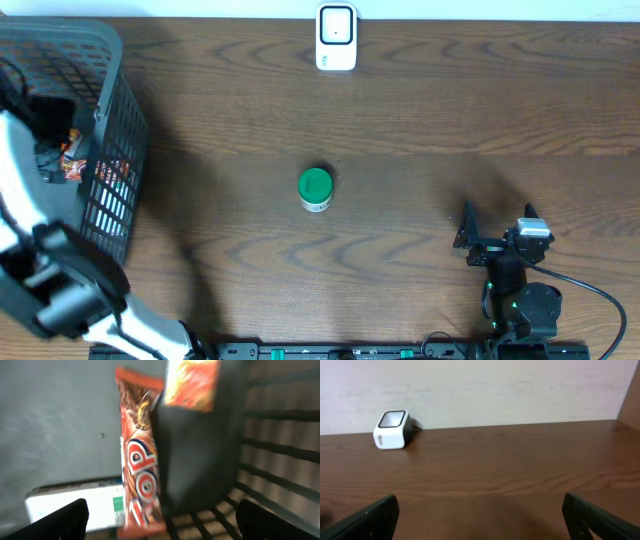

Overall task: Scan the item barcode
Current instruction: 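Grasp the orange Topic chocolate bar with the left gripper and lift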

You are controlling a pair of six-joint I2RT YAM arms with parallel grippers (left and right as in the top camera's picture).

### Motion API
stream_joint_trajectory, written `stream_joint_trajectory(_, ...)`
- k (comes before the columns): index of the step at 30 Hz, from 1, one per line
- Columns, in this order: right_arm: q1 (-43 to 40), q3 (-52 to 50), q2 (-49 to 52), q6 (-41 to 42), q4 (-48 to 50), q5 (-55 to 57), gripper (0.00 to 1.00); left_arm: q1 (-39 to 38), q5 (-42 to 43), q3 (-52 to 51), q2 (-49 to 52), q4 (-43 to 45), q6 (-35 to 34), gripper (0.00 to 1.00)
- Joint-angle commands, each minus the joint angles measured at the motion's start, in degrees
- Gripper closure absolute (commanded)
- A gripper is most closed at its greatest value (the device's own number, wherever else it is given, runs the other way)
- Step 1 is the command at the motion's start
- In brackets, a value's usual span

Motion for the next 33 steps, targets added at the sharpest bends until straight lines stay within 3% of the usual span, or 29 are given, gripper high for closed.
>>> stream_joint_trajectory(1,-0.24,-0.09,-0.39,-0.5,-0.2,0.52,0.01,-0.11,-0.94,-0.59,5.27,0.15,0.92,0.05)
stream_joint_trajectory(18,-0.24,-0.09,-0.39,-0.5,-0.2,0.52,0.01,-0.13,-1.77,-0.61,15.37,3.26,0.9,0.08)
stream_joint_trajectory(19,-0.24,-0.09,-0.39,-0.5,-0.2,0.52,0.01,-0.13,-1.79,-0.61,15.85,3.26,0.9,0.1)
stream_joint_trajectory(22,-0.24,-0.09,-0.39,-0.5,-0.2,0.52,0.01,-0.13,-1.66,-0.61,17.18,3.45,0.92,0.36)
stream_joint_trajectory(25,-0.24,-0.09,-0.39,-0.5,-0.2,0.52,0.01,-0.13,-1.57,-0.59,17.62,3.45,0.92,0.55)
stream_joint_trajectory(33,-0.24,-0.09,-0.39,-0.5,-0.2,0.55,0.01,0.66,1.77,1.18,14.95,1.51,3.17,0.67)
